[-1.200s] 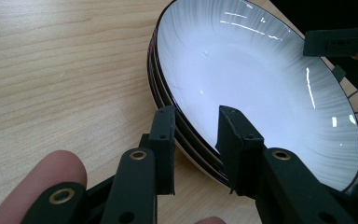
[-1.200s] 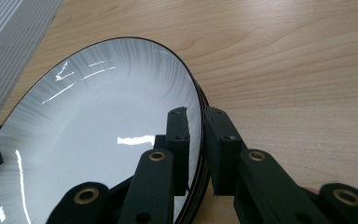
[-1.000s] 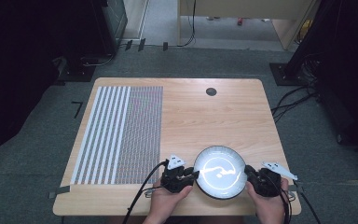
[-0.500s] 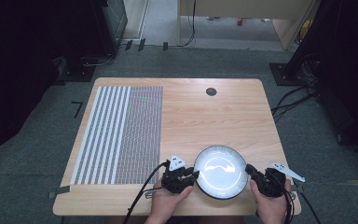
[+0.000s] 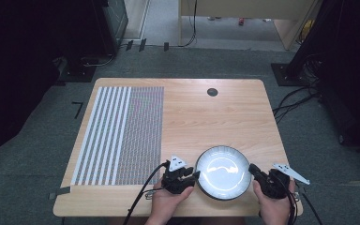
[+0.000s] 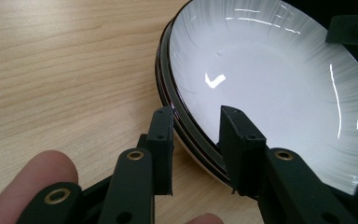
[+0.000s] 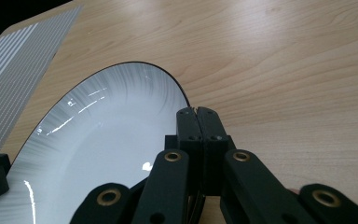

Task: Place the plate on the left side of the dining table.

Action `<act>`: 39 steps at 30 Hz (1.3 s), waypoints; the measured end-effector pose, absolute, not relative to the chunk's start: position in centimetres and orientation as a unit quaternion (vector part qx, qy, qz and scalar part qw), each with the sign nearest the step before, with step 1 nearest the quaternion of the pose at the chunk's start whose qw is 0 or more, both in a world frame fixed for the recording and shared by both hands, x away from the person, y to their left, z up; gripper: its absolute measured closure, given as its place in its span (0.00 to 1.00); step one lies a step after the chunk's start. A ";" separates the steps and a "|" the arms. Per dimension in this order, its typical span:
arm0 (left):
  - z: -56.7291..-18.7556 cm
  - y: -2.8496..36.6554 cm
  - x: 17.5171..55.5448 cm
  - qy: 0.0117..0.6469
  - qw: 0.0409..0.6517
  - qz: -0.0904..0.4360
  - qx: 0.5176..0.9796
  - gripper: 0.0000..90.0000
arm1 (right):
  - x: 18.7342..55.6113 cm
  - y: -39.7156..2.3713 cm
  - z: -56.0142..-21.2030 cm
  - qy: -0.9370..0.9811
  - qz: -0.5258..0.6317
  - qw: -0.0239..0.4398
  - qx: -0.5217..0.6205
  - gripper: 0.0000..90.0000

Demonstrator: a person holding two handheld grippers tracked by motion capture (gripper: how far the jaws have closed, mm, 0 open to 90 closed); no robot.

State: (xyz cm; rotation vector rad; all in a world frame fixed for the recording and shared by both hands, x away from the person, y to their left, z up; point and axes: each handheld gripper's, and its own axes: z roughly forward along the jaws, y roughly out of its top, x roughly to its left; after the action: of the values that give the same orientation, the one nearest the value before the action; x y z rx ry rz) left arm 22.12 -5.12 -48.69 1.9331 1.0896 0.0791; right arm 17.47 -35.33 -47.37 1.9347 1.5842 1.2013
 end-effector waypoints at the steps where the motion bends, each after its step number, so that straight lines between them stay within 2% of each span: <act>1: -48.6 -5.1 22.1 0.440 0.446 0.034 0.778 0.74 | 17.4 -35.4 -47.3 0.562 0.425 0.185 0.685 1.00; 9: -47.8 -4.5 22.1 0.449 0.470 0.038 0.759 0.74 | 17.2 -36.1 -47.0 0.554 0.427 0.196 0.687 1.00; 14: -47.8 -5.5 22.0 0.438 0.465 0.033 0.769 0.74 | 16.8 -36.9 -45.9 0.544 0.441 0.216 0.681 1.00; 15: -47.9 -5.7 22.0 0.440 0.456 0.048 0.772 0.72 | 16.8 -37.0 -45.8 0.547 0.440 0.216 0.679 1.00; 18: -48.2 -5.8 22.4 0.449 0.447 0.038 0.773 0.74 | 16.9 -37.1 -46.2 0.550 0.442 0.200 0.680 1.00; 25: -48.5 -5.9 22.2 0.447 0.439 0.044 0.778 0.75 | 17.7 -37.2 -47.4 0.559 0.449 0.130 0.685 1.00; 28: -48.5 -5.9 22.2 0.446 0.438 0.045 0.779 0.76 | 17.9 -37.2 -47.7 0.565 0.450 0.107 0.683 0.97; 33: -48.6 -5.9 22.2 0.445 0.434 0.044 0.782 0.77 | 18.1 -36.7 -48.0 0.571 0.447 0.099 0.681 0.96; 39: -48.5 -5.8 22.2 0.443 0.437 0.047 0.781 0.79 | 18.0 -36.9 -48.1 0.563 0.439 0.121 0.690 0.96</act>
State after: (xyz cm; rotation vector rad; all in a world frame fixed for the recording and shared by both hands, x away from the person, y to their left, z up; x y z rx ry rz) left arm 22.15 -5.82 -48.52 1.9436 1.1032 0.1180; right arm 17.98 -36.89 -48.09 2.0140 1.6454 1.2812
